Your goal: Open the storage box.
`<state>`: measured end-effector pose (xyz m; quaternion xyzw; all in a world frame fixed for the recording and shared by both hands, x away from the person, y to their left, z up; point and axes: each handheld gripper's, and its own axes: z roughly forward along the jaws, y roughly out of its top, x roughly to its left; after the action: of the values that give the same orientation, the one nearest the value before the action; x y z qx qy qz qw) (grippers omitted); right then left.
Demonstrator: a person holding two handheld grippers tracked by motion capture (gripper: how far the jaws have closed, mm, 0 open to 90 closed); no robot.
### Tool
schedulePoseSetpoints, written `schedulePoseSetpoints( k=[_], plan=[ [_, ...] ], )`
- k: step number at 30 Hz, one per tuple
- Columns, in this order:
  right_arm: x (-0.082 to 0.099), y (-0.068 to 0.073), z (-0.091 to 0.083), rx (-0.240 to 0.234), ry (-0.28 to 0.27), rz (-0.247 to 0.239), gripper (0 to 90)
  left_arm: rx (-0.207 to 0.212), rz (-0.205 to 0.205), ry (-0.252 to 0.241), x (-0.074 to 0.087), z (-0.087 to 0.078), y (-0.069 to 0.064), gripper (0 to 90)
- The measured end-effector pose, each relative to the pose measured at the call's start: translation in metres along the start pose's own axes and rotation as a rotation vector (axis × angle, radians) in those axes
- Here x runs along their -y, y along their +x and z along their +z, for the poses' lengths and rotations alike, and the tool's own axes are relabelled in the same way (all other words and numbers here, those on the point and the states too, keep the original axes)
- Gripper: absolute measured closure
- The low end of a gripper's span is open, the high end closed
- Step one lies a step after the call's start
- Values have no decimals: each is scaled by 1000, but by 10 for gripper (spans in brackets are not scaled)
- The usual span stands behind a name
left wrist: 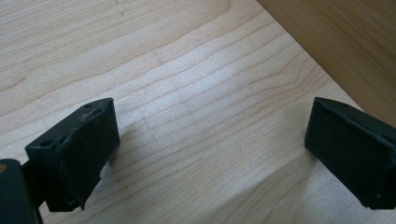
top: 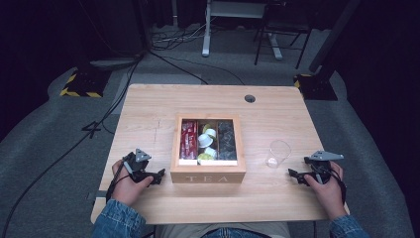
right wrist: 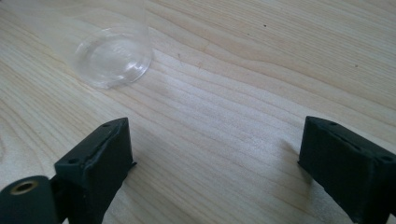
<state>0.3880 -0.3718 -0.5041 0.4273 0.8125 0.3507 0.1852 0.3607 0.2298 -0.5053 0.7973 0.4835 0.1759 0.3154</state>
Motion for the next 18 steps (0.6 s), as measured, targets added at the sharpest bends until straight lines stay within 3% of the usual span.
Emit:
schedulePoseSetpoints(
  k=[5, 7, 11, 18],
  plan=[
    [0, 0, 0, 0, 0, 0, 94, 3, 1, -6, 0, -1, 1, 62],
    [0, 0, 0, 0, 0, 0, 93, 5, 1, -11, -1, -4, 2, 177],
    [0, 0, 0, 0, 0, 0, 94, 7, 3, 5, -4, -8, 3, 213],
    [0, 0, 0, 0, 0, 0, 94, 37, 21, -46, -19, -30, -4, 250]
  ],
)
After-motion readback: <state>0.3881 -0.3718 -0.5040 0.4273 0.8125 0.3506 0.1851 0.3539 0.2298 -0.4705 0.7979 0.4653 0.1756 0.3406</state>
